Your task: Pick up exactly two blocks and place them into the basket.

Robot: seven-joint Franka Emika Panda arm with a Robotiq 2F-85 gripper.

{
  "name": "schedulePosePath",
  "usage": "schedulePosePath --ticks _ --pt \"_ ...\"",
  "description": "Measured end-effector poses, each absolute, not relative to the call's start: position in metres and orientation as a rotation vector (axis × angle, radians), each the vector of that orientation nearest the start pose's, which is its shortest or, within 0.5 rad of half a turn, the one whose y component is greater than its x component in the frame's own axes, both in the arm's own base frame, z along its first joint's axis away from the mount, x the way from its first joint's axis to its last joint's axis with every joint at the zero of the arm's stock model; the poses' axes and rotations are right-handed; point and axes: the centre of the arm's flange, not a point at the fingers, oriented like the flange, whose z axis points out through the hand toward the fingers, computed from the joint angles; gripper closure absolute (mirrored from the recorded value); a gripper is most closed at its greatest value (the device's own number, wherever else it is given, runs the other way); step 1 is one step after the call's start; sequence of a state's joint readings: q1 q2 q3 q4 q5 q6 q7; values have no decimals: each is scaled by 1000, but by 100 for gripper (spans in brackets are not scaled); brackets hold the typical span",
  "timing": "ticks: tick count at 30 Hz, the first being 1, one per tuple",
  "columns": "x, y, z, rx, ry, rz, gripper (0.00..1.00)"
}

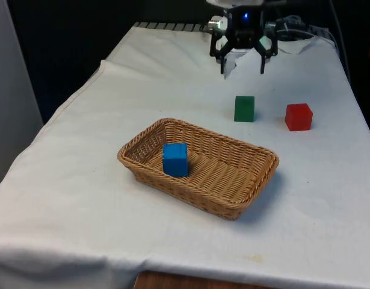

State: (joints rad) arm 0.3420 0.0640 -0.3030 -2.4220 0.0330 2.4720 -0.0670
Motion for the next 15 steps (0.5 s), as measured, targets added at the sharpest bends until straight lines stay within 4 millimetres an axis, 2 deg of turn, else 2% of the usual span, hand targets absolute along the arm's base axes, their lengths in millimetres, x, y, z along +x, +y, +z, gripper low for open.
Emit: schedulePosePath --ticks 15 --pt "480 30 245 -3156 -124 4 0"
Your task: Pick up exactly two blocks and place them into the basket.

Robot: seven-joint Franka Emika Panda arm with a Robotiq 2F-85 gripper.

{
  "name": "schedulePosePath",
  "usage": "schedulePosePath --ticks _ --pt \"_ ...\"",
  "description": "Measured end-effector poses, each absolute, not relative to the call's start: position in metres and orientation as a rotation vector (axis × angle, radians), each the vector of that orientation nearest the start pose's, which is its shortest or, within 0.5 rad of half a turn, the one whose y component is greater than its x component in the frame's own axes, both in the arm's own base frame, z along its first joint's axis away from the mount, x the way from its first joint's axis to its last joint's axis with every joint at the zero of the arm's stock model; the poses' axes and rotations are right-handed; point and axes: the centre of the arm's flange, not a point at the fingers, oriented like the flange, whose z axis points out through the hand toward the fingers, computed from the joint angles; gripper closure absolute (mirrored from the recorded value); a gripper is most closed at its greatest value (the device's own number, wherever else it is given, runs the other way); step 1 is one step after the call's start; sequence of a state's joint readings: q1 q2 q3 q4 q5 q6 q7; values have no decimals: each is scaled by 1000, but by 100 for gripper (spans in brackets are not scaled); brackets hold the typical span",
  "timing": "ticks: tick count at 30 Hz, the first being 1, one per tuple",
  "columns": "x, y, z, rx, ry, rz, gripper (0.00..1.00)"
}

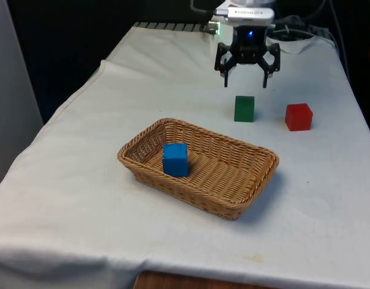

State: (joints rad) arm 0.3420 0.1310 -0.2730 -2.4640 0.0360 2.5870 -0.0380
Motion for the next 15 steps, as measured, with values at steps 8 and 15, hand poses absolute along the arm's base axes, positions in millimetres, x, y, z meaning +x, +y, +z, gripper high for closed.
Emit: schedulePosePath --ticks 8,15 --pt "478 37 226 -3165 -130 9 0" --pt "476 41 210 -3168 -111 23 0"
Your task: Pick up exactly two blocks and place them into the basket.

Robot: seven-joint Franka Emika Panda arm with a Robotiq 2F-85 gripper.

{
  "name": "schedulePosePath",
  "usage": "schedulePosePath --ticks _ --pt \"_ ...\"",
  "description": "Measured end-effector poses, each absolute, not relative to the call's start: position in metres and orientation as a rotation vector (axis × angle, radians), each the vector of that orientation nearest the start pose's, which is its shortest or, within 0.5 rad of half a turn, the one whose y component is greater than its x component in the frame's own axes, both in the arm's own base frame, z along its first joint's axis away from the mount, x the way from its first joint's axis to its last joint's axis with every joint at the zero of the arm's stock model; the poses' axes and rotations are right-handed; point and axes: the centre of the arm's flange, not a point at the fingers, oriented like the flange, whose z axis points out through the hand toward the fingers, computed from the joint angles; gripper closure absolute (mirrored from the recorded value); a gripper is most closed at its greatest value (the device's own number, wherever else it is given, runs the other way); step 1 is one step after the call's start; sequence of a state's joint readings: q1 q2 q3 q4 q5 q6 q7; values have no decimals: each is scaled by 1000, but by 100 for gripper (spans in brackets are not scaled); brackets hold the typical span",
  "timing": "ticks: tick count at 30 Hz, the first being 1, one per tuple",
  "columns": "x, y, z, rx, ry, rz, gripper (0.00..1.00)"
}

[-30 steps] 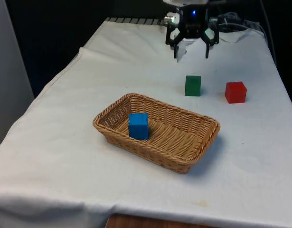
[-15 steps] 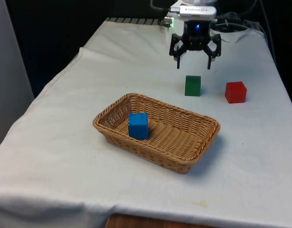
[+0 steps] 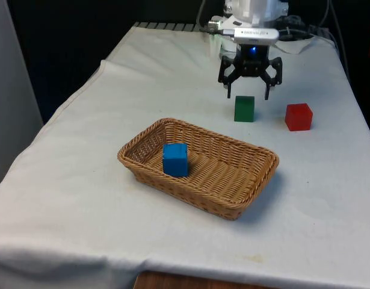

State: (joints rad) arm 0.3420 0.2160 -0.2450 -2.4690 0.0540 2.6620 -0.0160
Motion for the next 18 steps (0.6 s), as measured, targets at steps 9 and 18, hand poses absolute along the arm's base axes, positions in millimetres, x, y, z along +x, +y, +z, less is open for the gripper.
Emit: schedulePosePath --ticks 9,18 --pt "477 40 202 -3173 -108 34 0" --pt "476 39 194 -3179 -109 48 0"
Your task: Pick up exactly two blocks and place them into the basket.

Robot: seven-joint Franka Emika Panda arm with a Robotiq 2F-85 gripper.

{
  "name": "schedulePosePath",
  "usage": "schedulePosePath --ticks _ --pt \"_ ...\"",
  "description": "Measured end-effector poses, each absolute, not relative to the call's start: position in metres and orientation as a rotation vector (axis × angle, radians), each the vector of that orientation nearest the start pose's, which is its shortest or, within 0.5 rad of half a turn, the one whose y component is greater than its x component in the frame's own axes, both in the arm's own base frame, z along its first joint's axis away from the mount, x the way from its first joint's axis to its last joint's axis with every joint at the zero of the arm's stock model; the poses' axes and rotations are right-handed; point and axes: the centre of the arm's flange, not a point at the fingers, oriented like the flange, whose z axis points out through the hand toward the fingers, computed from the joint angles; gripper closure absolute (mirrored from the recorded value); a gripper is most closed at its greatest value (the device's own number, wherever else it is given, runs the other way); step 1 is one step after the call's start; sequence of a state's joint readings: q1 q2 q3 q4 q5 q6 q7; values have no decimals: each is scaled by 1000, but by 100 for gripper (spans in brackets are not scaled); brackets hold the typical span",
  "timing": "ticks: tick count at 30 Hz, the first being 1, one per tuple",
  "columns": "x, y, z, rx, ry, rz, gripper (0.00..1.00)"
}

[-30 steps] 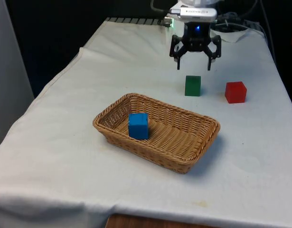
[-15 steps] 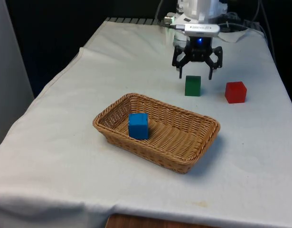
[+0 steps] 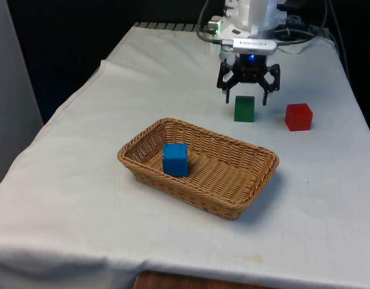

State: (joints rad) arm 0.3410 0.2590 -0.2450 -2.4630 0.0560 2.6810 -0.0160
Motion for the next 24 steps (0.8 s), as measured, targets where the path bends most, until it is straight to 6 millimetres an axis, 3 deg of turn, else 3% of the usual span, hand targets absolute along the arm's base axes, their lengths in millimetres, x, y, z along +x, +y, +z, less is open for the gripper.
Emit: schedulePosePath --ticks 14,16,17,19,20,23,24 --pt "474 37 175 -3193 -109 56 3" --pt "474 37 174 -3194 -108 55 21" --pt "474 37 173 -3195 -108 52 21" --pt "474 37 172 -3196 -107 52 43" --pt "474 37 171 -3196 -105 52 66" --pt "474 37 171 -3196 -105 52 97" --pt "475 37 171 -3196 -105 50 100"
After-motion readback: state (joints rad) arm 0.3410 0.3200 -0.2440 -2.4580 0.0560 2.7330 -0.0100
